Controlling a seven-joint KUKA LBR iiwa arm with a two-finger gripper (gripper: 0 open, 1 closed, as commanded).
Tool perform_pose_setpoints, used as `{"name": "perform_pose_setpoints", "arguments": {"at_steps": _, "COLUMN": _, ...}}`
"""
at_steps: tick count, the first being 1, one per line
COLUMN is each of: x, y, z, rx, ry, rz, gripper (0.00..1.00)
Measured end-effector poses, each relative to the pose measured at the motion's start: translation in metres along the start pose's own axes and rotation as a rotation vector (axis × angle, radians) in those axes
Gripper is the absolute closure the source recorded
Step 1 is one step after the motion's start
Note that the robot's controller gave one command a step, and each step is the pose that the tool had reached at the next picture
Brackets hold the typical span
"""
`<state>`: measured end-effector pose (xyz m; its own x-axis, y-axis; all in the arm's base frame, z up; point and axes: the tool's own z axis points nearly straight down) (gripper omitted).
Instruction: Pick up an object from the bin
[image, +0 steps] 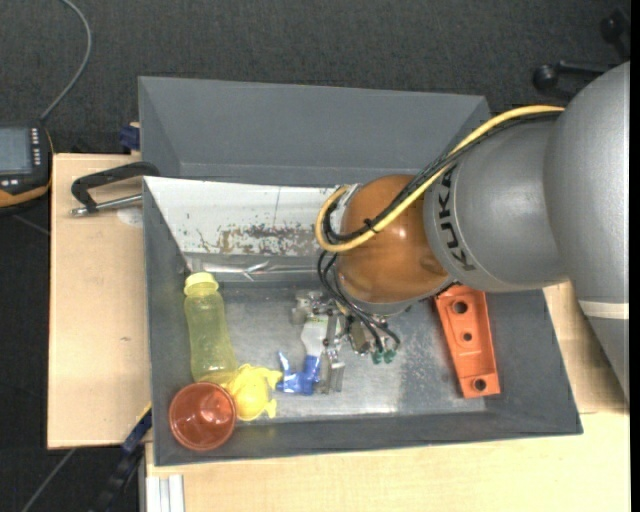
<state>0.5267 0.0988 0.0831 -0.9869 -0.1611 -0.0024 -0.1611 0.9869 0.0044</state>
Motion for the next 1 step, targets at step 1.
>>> {"name": "perform_pose_setpoints", "arguments": {"at_steps": 1, "x": 0.0335, "y": 0.0146, "z": 0.0127, "rx": 0.003, "ry": 0.009, "rz": 0.096, "gripper": 1.00}}
